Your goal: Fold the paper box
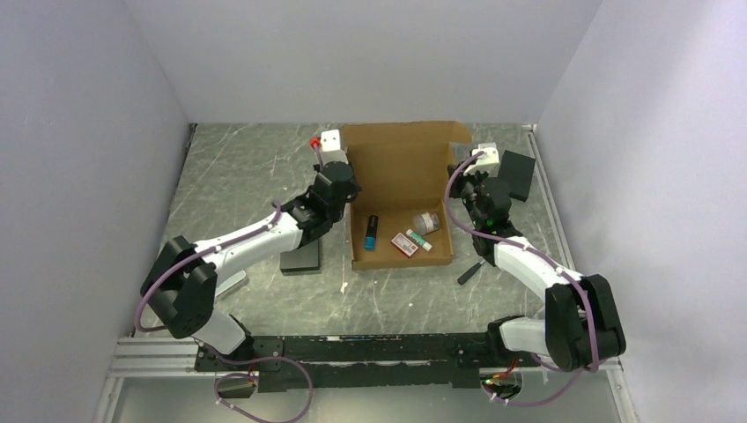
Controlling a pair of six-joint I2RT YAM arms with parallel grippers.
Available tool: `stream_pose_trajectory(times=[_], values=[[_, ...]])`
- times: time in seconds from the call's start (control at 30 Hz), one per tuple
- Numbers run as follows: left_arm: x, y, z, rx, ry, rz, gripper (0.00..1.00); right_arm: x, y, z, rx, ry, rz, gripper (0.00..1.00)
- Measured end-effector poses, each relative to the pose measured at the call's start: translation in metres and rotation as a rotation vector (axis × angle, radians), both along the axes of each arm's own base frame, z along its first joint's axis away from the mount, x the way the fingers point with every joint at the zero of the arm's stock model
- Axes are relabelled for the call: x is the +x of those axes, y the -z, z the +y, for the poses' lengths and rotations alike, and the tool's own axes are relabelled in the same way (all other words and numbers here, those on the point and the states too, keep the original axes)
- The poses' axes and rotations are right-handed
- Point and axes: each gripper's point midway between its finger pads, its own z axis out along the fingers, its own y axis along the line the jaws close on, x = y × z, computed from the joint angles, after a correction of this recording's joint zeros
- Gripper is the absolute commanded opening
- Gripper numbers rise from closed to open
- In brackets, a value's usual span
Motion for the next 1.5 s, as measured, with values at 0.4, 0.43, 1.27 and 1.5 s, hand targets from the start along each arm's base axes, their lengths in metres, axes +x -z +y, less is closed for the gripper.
stream_pose_trajectory(times=[0.4,0.43,1.27,1.5], values=[[-0.024,0.007,-0.005,-0.035,0.004,-0.053,0.01,-0.017,0.003,0.0,-0.022,-0.028,0.049,0.09],[-0.026,0.008,-0.005,-0.035,0.004,-0.054,0.01,-0.018,0.003,0.0,-0.025,-0.032,0.055,0.09],[-0.07,0.058,-0.004,0.043,0.09,0.005,0.0,-0.064,0.042,0.003,-0.117,-0.139,0.237,0.13],[-0.079,0.058,-0.005,0.049,0.134,0.004,0.0,-0.075,0.048,0.007,-0.15,-0.194,0.265,0.21]])
